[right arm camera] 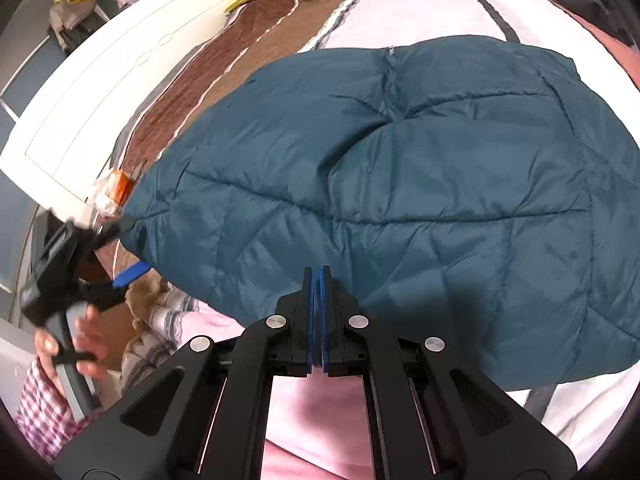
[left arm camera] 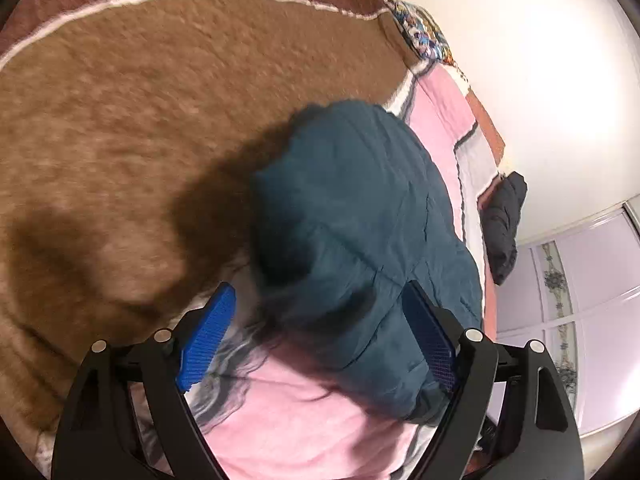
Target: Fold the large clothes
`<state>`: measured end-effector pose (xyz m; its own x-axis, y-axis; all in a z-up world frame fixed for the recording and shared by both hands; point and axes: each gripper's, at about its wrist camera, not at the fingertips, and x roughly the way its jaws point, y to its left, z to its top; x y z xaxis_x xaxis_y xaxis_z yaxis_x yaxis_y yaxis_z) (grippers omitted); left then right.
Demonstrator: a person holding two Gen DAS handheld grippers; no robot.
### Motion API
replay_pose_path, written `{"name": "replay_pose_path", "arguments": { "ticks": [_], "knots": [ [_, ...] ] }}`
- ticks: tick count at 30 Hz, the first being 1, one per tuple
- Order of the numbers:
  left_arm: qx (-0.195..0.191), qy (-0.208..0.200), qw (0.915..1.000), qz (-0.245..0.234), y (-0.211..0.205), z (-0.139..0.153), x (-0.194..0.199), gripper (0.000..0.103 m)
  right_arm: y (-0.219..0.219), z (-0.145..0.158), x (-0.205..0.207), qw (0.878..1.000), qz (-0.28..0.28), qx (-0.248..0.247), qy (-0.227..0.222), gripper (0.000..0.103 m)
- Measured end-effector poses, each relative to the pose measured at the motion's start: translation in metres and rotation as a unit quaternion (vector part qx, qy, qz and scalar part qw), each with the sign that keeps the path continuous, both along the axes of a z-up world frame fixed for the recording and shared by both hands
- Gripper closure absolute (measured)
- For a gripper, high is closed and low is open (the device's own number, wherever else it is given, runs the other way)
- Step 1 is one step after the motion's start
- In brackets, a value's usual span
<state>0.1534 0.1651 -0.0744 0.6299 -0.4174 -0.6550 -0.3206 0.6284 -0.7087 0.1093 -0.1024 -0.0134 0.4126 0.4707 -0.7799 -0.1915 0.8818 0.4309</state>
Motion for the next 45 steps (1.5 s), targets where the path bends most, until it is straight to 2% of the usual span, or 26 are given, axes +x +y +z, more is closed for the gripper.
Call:
{"name": "replay_pose_path", "arguments": {
  "ticks": [3, 6, 8, 11, 12, 13, 15, 17, 21, 23, 25, 27, 29, 30, 31, 33, 35, 37, 39, 41, 43, 45],
  "knots": [
    [0.012, 0.006, 0.9999, -0.007, -0.008, -0.010, 0.019, 0.021, 0.001, -0.002, 0.003, 1.000, 0.003, 0.020, 0.006, 0.100],
    [0.011, 0.027, 0.9996, -0.004, -0.003, -0.028, 0.032, 0.020, 0.008, -0.012, 0.011, 1.000, 0.006, 0.019, 0.019, 0.100],
    [0.004, 0.030, 0.9995, 0.002, -0.002, -0.034, 0.036, 0.018, 0.011, -0.033, 0.018, 0.999, 0.003, 0.010, 0.048, 0.101],
    [0.002, 0.020, 0.9998, -0.006, -0.007, -0.038, 0.044, 0.019, 0.008, -0.052, 0.024, 0.998, -0.007, 0.018, 0.065, 0.103],
    [0.002, 0.010, 0.9999, -0.013, -0.010, -0.038, 0.045, 0.034, 0.007, -0.053, 0.026, 0.997, -0.012, 0.026, 0.072, 0.103],
    [0.007, 0.002, 0.9998, -0.020, -0.012, -0.035, 0.045, 0.038, 0.006, -0.053, 0.027, 0.997, -0.012, 0.027, 0.076, 0.103],
    [0.043, -0.009, 0.9985, -0.032, -0.018, -0.026, 0.048, 0.060, 0.009, -0.047, 0.026, 0.997, -0.009, 0.015, 0.076, 0.103],
    [0.065, -0.027, 0.9967, -0.040, -0.021, -0.016, 0.048, 0.074, 0.010, -0.035, 0.020, 0.998, -0.012, 0.011, 0.068, 0.102],
    [0.100, -0.072, 0.9911, -0.050, -0.030, 0.014, 0.038, 0.082, 0.007, -0.012, -0.007, 1.000, -0.005, 0.005, 0.023, 0.101],
    [0.121, -0.097, 0.9862, -0.059, -0.037, 0.031, 0.030, 0.082, 0.004, -0.018, -0.013, 1.000, -0.011, 0.000, 0.029, 0.101],
    [0.135, -0.118, 0.9815, -0.068, -0.047, 0.046, 0.026, 0.082, 0.005, -0.035, -0.011, 0.998, -0.018, -0.008, 0.053, 0.101],
    [0.165, -0.140, 0.9726, -0.086, -0.066, 0.065, 0.021, 0.082, 0.006, -0.041, -0.008, 0.998, -0.019, -0.012, 0.063, 0.101],
    [0.207, -0.166, 0.9590, -0.102, -0.087, 0.083, 0.016, 0.083, -0.001, -0.032, -0.010, 0.998, -0.019, 0.000, 0.061, 0.101],
    [0.222, -0.180, 0.9517, -0.112, -0.096, 0.094, 0.013, 0.083, -0.012, -0.019, -0.015, 0.998, -0.024, 0.024, 0.044, 0.101],
    [0.228, -0.187, 0.9481, -0.119, -0.102, 0.101, 0.011, 0.083, -0.021, -0.008, -0.019, 0.999, -0.032, 0.034, 0.028, 0.101],
    [0.246, -0.201, 0.9387, -0.133, -0.119, 0.113, 0.009, 0.083, -0.058, 0.017, -0.033, 0.997, -0.074, 0.036, -0.015, 0.101],
    [0.272, -0.216, 0.9257, -0.150, -0.140, 0.125, 0.005, 0.083, -0.094, 0.024, -0.044, 0.992, -0.119, 0.030, -0.030, 0.101],
    [0.297, -0.229, 0.9119, -0.166, -0.161, 0.133, -0.002, 0.083, -0.141, 0.019, -0.056, 0.983, -0.181, 0.022, -0.027, 0.101],
    [0.320, -0.241, 0.8977, -0.184, -0.183, 0.140, -0.005, 0.083, -0.181, 0.002, -0.060, 0.972, -0.234, 0.029, -0.001, 0.098],
    [0.338, -0.253, 0.8831, -0.204, -0.205, 0.143, -0.010, 0.083, -0.201, -0.019, -0.055, 0.966, -0.250, 0.060, 0.031, 0.096],
    [0.353, -0.262, 0.8699, -0.224, -0.228, 0.145, -0.013, 0.083, -0.202, -0.042, -0.047, 0.964, -0.241, 0.098, 0.057, 0.096],
    [0.372, -0.273, 0.8508, -0.251, -0.255, 0.145, -0.016, 0.083, -0.199, -0.054, -0.041, 0.963, -0.235, 0.114, 0.064, 0.096]
  ]
}}
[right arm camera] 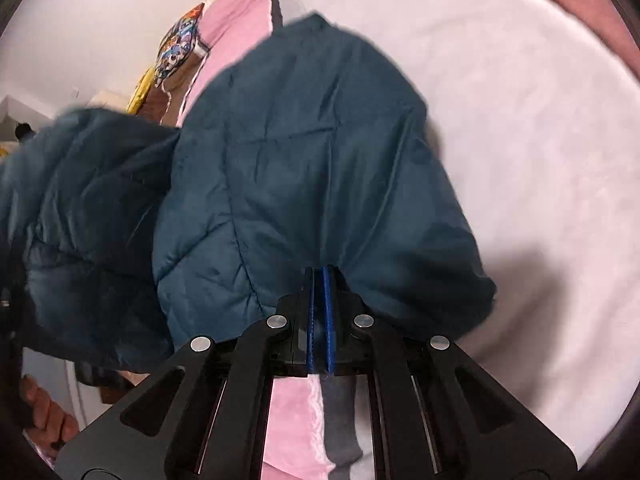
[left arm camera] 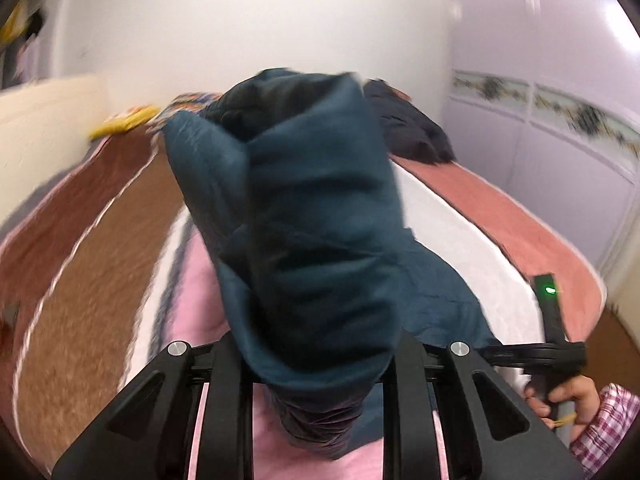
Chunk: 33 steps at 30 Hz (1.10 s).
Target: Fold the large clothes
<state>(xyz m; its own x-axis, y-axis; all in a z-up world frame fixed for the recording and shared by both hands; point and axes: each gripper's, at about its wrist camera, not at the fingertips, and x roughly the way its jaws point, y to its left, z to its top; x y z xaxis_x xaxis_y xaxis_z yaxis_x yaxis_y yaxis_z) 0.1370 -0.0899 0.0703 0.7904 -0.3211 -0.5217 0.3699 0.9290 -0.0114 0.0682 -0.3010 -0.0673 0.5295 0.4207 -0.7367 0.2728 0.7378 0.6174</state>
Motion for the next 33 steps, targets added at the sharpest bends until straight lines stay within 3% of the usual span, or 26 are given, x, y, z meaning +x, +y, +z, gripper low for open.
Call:
{"name": "replay_pose_path", "arguments": {
  "ticks": [4, 11, 16, 19, 21, 24, 29, 33],
  "knots": [
    [0.051, -0.001, 0.9973, -0.052, -0.052, -0.012, -0.003, 0.082, 0.000, 0.002, 0.000, 1.000, 0.020, 0.011, -0.017, 0.096],
    [0.134, 0.021, 0.9805, -0.142, -0.138, -0.067, -0.011, 0.081, -0.020, -0.018, -0.013, 0.996, 0.014, 0.080, -0.024, 0.100],
    [0.163, 0.037, 0.9723, -0.164, -0.159, -0.098, -0.012, 0.078, -0.035, -0.025, -0.025, 0.991, 0.004, 0.129, -0.026, 0.100],
    [0.171, 0.044, 0.9684, -0.176, -0.161, -0.107, -0.013, 0.068, -0.048, -0.023, -0.039, 0.990, -0.006, 0.142, -0.029, 0.100],
    [0.158, 0.054, 0.9659, -0.198, -0.159, -0.102, -0.014, 0.044, -0.056, -0.020, -0.045, 0.989, -0.016, 0.141, -0.031, 0.099],
    [0.128, 0.068, 0.9648, -0.220, -0.160, -0.090, -0.016, 0.029, -0.071, -0.013, -0.065, 0.990, -0.039, 0.134, -0.036, 0.099],
    [0.059, 0.099, 0.9648, -0.236, -0.140, -0.067, -0.015, 0.027, -0.079, 0.004, -0.085, 0.992, -0.063, 0.102, -0.037, 0.096],
    [-0.006, 0.112, 0.9588, -0.261, -0.122, -0.048, -0.024, 0.027, -0.088, 0.020, -0.102, 0.992, -0.085, 0.082, -0.043, 0.096]
  ]
}}
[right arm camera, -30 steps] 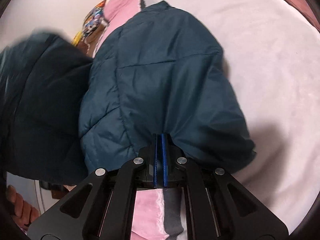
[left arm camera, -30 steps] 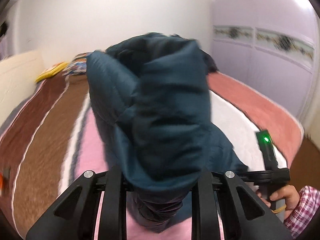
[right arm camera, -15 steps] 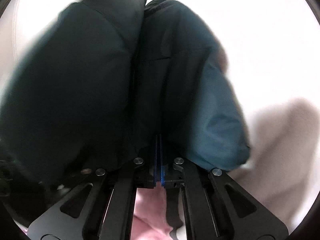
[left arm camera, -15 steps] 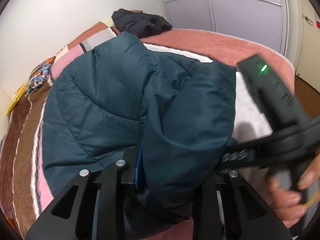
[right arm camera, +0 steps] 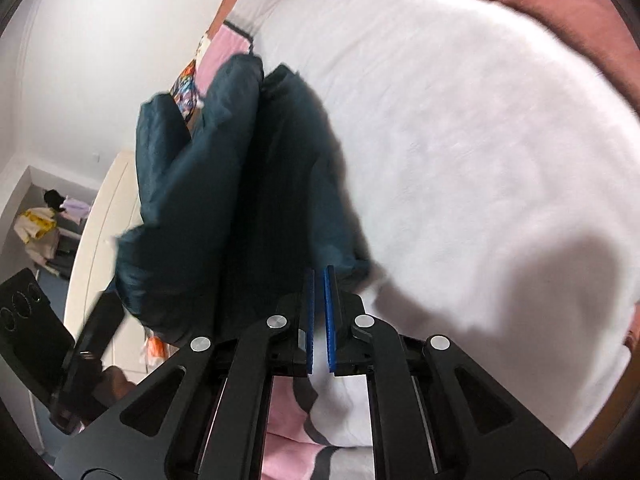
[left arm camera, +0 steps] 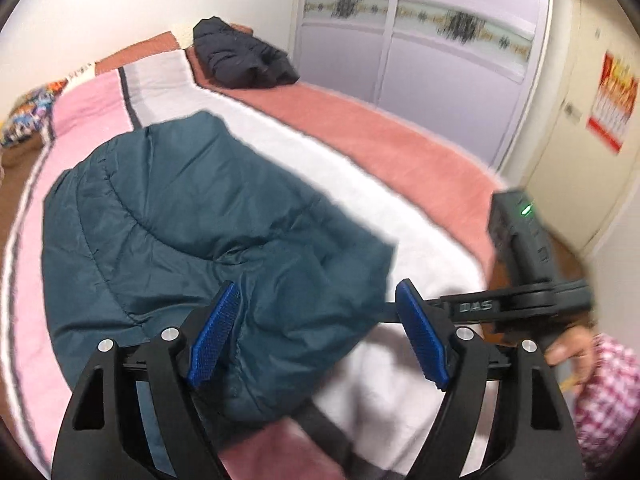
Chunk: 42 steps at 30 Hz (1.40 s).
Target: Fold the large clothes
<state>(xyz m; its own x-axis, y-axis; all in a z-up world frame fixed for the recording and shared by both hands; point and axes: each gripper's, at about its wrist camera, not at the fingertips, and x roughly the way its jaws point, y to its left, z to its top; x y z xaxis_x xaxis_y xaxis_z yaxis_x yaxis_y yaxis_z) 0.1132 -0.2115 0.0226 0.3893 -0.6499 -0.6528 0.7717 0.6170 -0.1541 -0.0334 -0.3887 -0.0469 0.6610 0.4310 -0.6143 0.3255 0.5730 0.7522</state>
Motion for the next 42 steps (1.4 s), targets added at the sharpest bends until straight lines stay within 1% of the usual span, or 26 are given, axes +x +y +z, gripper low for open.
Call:
{"name": "replay_pose_path", "arguments": {
  "ticks": [2, 4, 5, 7, 8, 10, 11, 12, 14, 15, 17, 19, 20, 22, 23, 24, 25, 27, 30, 32, 36, 39, 42],
  "knots": [
    [-0.033, 0.020, 0.9992, -0.011, 0.008, 0.008, -0.003, 0.027, -0.002, 0.012, -0.008, 1.000, -0.012, -0.015, -0.006, 0.096],
    [-0.058, 0.021, 0.9981, -0.010, 0.016, 0.018, -0.006, 0.027, -0.003, 0.025, -0.021, 0.999, -0.024, -0.036, -0.017, 0.096],
    [-0.074, 0.017, 0.9971, -0.008, 0.024, 0.025, -0.007, 0.027, -0.003, 0.034, -0.024, 0.998, -0.028, -0.049, -0.023, 0.096],
    [-0.083, -0.004, 0.9965, 0.008, 0.037, 0.036, -0.005, 0.027, 0.002, 0.058, -0.032, 0.995, -0.029, -0.081, -0.043, 0.096],
    [-0.086, -0.018, 0.9958, 0.025, 0.045, 0.044, 0.002, 0.029, 0.008, 0.073, -0.034, 0.993, -0.022, -0.099, -0.058, 0.096],
    [-0.085, -0.031, 0.9941, 0.060, 0.059, 0.053, 0.017, 0.035, 0.026, 0.100, -0.029, 0.988, 0.004, -0.125, -0.089, 0.096],
    [-0.078, -0.039, 0.9924, 0.087, 0.066, 0.056, 0.028, 0.040, 0.040, 0.114, -0.025, 0.984, 0.027, -0.139, -0.106, 0.096],
    [-0.070, -0.042, 0.9910, 0.106, 0.070, 0.058, 0.040, 0.046, 0.051, 0.123, -0.021, 0.981, 0.045, -0.148, -0.117, 0.096],
    [-0.042, -0.038, 0.9874, 0.148, 0.076, 0.057, 0.066, 0.051, 0.084, 0.139, -0.004, 0.970, 0.102, -0.176, -0.131, 0.096],
    [-0.036, -0.032, 0.9865, 0.157, 0.077, 0.056, 0.074, 0.053, 0.099, 0.141, 0.006, 0.965, 0.126, -0.187, -0.132, 0.096],
    [-0.023, -0.009, 0.9846, 0.173, 0.074, 0.051, 0.100, 0.054, 0.119, 0.137, 0.026, 0.960, 0.149, -0.205, -0.121, 0.096],
    [-0.010, 0.013, 0.9824, 0.186, 0.068, 0.047, 0.121, 0.055, 0.132, 0.128, 0.047, 0.957, 0.167, -0.213, -0.105, 0.096],
    [-0.010, 0.025, 0.9817, 0.189, 0.063, 0.044, 0.132, 0.055, 0.136, 0.122, 0.053, 0.956, 0.171, -0.217, -0.098, 0.096],
    [-0.007, 0.041, 0.9815, 0.187, 0.058, 0.041, 0.142, 0.055, 0.137, 0.106, 0.061, 0.952, 0.165, -0.248, -0.067, 0.096],
    [0.000, 0.047, 0.9820, 0.183, 0.047, 0.038, 0.150, 0.055, 0.134, 0.095, 0.066, 0.953, 0.161, -0.252, -0.048, 0.096],
    [0.007, 0.054, 0.9830, 0.176, 0.035, 0.033, 0.156, 0.055, 0.132, 0.083, 0.077, 0.956, 0.158, -0.246, -0.031, 0.098],
    [0.013, 0.060, 0.9833, 0.171, 0.030, 0.030, 0.159, 0.055, 0.127, 0.072, 0.073, 0.958, 0.156, -0.238, -0.018, 0.099],
    [0.046, 0.075, 0.9826, 0.164, 0.007, 0.016, 0.176, 0.055, 0.117, 0.047, 0.075, 0.965, 0.151, -0.215, 0.013, 0.101],
    [0.095, 0.085, 0.9792, 0.158, -0.020, -0.009, 0.193, 0.052, 0.106, 0.019, 0.076, 0.971, 0.145, -0.186, 0.038, 0.103],
    [0.115, 0.081, 0.9774, 0.157, -0.030, -0.022, 0.195, 0.050, 0.101, 0.007, 0.078, 0.974, 0.141, -0.172, 0.043, 0.103],
    [0.148, 0.053, 0.9761, 0.150, -0.040, -0.039, 0.191, 0.048, 0.089, -0.013, 0.086, 0.978, 0.142, -0.146, 0.053, 0.103],
    [0.149, 0.053, 0.9755, 0.153, -0.040, -0.045, 0.192, 0.048, 0.085, -0.026, 0.093, 0.979, 0.144, -0.134, 0.060, 0.103],
    [0.150, 0.053, 0.9750, 0.155, -0.040, -0.046, 0.193, 0.048, 0.079, -0.032, 0.099, 0.980, 0.142, -0.127, 0.065, 0.103]
  ]
}}
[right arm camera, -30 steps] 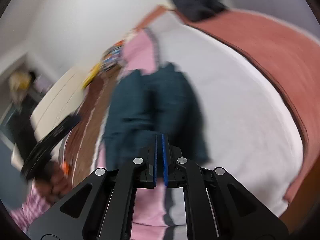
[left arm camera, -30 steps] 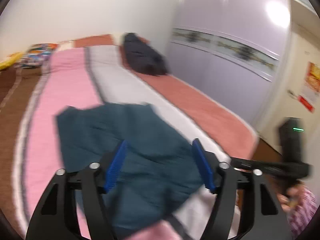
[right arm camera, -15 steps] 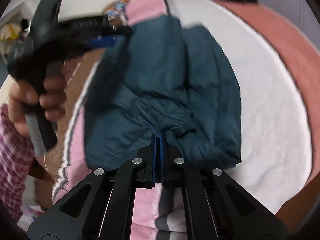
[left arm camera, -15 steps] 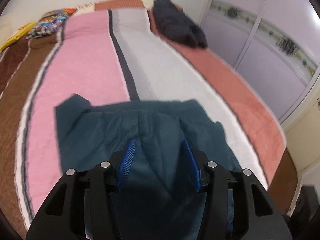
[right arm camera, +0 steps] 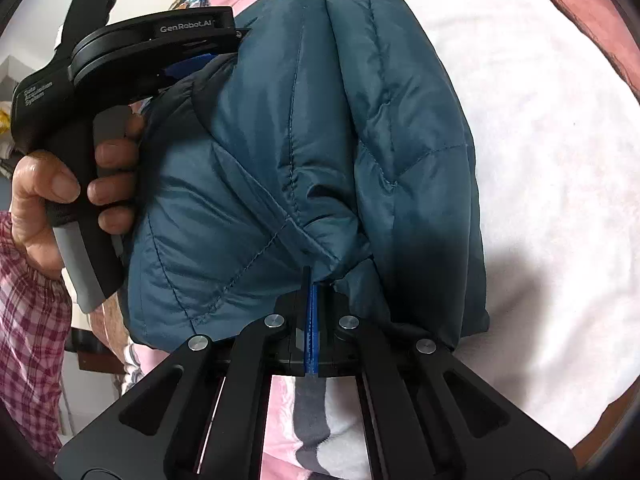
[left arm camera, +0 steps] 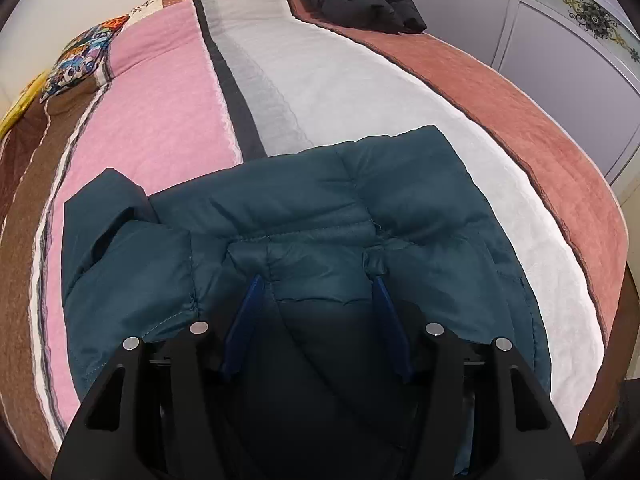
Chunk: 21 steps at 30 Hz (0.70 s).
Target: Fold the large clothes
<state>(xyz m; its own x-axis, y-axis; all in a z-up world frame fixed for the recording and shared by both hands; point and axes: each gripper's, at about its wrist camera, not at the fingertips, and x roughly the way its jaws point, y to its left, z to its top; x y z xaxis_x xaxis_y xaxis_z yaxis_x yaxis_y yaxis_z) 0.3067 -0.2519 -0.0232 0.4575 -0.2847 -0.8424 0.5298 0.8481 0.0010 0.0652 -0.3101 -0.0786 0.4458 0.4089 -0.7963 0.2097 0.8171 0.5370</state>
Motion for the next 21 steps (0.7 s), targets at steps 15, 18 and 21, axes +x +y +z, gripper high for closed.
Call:
{"name": "replay_pose_path", "arguments": {
  "ticks": [15, 18, 21],
  "knots": [
    [-0.152, -0.012, 0.9875, 0.039, 0.119, 0.079, -0.055, 0.039, 0.009, 0.029, 0.020, 0.999, -0.012, -0.031, -0.001, 0.100],
    [-0.168, 0.000, 0.9841, 0.057, 0.152, 0.072, -0.070, 0.033, 0.012, 0.047, 0.011, 0.999, -0.009, -0.035, -0.018, 0.090],
    [-0.184, 0.021, 0.9795, 0.079, 0.181, 0.056, -0.084, 0.028, 0.005, 0.070, 0.010, 0.998, -0.015, -0.024, -0.050, 0.068]
  ]
}}
